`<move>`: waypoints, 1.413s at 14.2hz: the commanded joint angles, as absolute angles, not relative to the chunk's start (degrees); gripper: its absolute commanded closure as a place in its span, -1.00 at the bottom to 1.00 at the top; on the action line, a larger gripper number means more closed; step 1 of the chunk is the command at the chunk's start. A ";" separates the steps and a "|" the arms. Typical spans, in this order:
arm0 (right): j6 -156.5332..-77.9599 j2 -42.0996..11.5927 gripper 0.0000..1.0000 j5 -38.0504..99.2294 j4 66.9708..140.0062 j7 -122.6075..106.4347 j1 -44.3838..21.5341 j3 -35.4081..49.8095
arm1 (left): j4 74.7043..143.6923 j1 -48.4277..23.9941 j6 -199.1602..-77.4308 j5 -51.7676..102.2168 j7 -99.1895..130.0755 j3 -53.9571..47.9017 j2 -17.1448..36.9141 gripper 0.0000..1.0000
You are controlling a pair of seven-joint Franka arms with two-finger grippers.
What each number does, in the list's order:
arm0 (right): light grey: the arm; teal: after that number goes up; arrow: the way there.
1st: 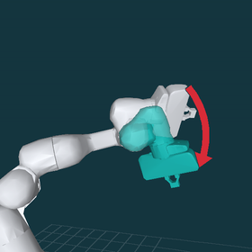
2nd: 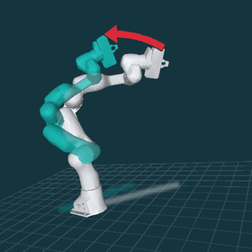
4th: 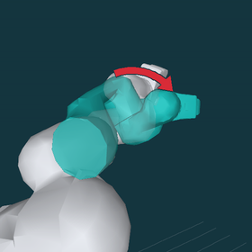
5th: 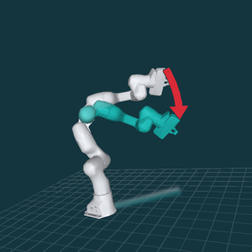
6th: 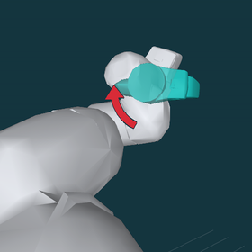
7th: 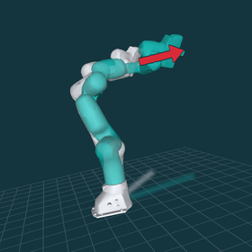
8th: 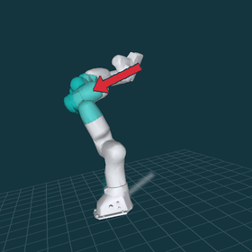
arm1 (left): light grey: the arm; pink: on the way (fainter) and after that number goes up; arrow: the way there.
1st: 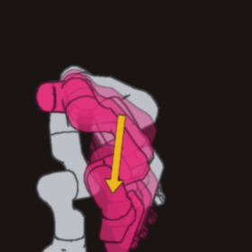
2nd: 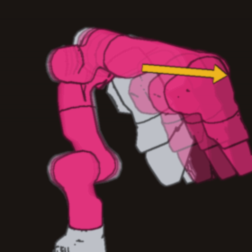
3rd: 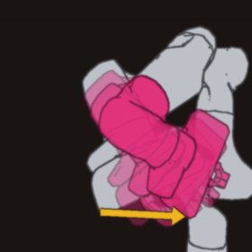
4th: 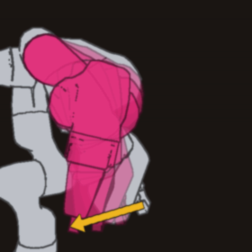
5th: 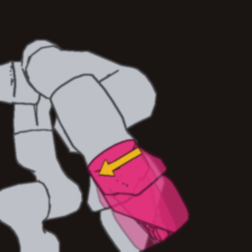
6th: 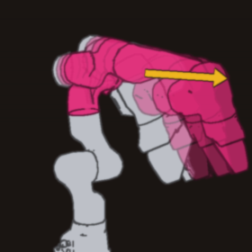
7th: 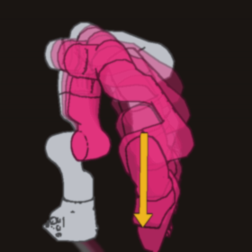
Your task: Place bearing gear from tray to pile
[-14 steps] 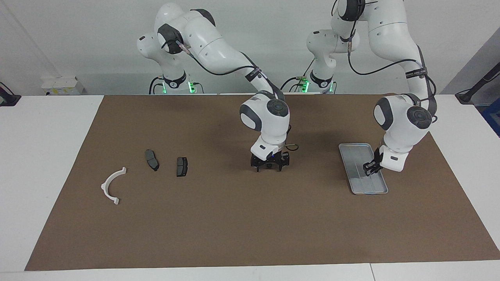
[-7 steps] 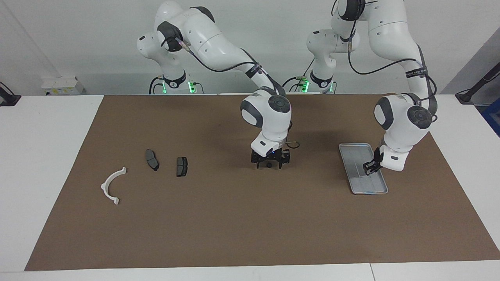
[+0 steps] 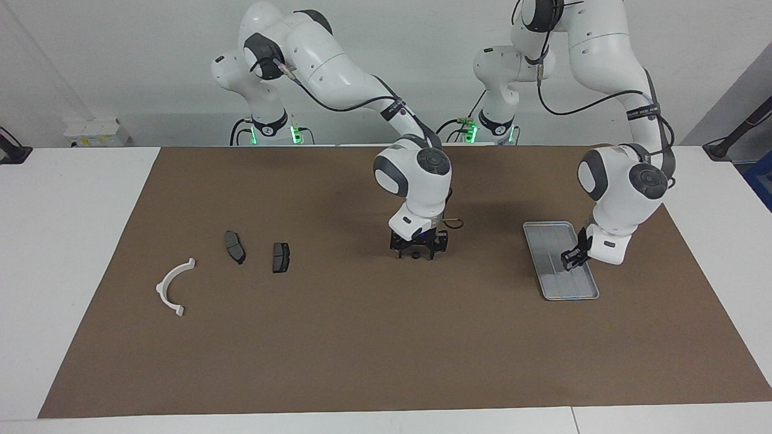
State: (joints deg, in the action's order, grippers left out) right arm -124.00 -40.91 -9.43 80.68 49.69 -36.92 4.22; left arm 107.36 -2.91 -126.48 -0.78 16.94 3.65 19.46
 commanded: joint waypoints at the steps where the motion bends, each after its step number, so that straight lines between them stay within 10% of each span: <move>1: -125.33 -40.08 -0.58 -10.02 82.18 51.15 -36.74 4.48 | 107.40 -2.72 -125.24 -1.14 17.75 3.52 18.37 1.00; 20: -125.42 -39.20 0.04 -9.93 84.72 52.91 -36.74 5.62 | 107.40 -2.64 -125.33 -1.14 17.75 3.52 18.46 1.00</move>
State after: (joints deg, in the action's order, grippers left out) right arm -124.64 -40.45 -9.41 81.47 51.11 -37.00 4.67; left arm 107.24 -2.91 -126.36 -0.78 16.96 3.65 19.44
